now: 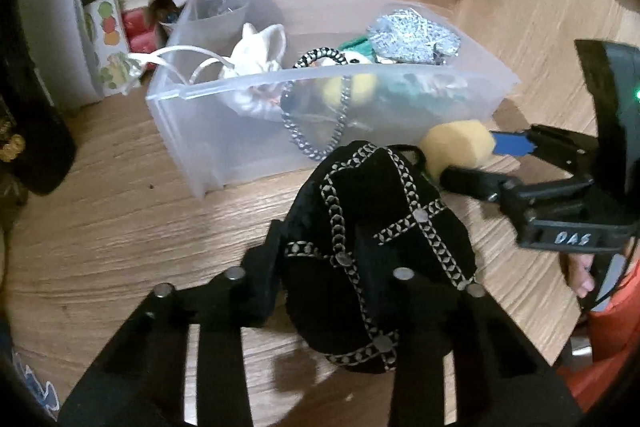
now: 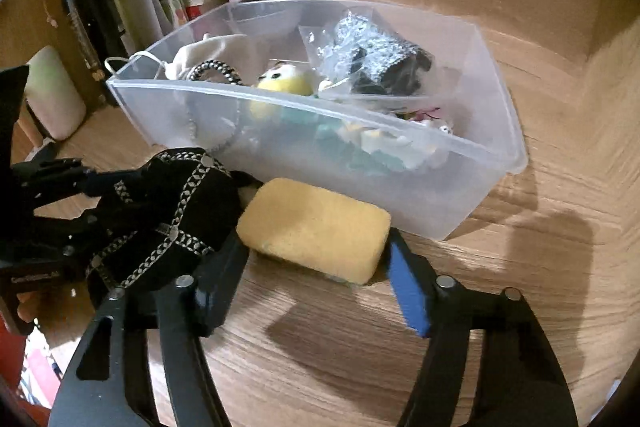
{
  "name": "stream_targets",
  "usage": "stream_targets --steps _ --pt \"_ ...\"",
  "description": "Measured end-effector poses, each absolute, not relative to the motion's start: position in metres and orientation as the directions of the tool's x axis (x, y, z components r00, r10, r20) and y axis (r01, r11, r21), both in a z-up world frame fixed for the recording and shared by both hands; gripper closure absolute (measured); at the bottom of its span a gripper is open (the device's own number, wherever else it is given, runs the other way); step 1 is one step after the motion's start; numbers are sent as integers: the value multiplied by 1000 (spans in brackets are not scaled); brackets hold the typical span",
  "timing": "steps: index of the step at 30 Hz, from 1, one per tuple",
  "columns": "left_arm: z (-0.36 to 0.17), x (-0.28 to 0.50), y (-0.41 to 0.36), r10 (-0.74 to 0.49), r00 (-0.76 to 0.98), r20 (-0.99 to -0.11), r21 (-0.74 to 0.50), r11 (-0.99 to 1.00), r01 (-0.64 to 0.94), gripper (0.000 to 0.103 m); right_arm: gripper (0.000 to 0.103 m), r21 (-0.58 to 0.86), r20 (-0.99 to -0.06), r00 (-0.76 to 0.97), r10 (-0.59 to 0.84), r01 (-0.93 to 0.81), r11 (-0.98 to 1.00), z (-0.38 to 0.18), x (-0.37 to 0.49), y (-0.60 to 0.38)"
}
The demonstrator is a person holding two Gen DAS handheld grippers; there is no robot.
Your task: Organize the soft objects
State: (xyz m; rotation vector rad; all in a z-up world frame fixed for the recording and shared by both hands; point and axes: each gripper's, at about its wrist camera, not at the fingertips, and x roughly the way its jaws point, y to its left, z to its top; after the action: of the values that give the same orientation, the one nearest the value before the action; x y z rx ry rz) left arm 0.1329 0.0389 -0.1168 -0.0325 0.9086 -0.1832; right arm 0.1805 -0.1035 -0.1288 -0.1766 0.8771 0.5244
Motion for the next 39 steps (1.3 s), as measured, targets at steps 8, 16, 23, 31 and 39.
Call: stream_targets --steps 8,16,23,31,39 --pt "-97 105 35 -165 664 -730 -116 986 117 88 45 83 -726 566 392 -493 866 -114 165 -123" --pt "-62 92 37 -170 723 -669 -120 985 120 89 45 89 -650 629 426 -495 865 -83 148 -135" --pt "-30 89 39 -163 784 -599 -107 987 124 89 45 81 -579 683 446 -496 865 -56 142 -142" --pt "7 92 41 -126 858 -497 -59 992 111 89 45 76 -520 719 460 -498 864 -36 151 -137" --pt "23 129 47 -80 893 -444 -21 997 79 89 45 58 -509 721 471 -518 854 -31 173 -114"
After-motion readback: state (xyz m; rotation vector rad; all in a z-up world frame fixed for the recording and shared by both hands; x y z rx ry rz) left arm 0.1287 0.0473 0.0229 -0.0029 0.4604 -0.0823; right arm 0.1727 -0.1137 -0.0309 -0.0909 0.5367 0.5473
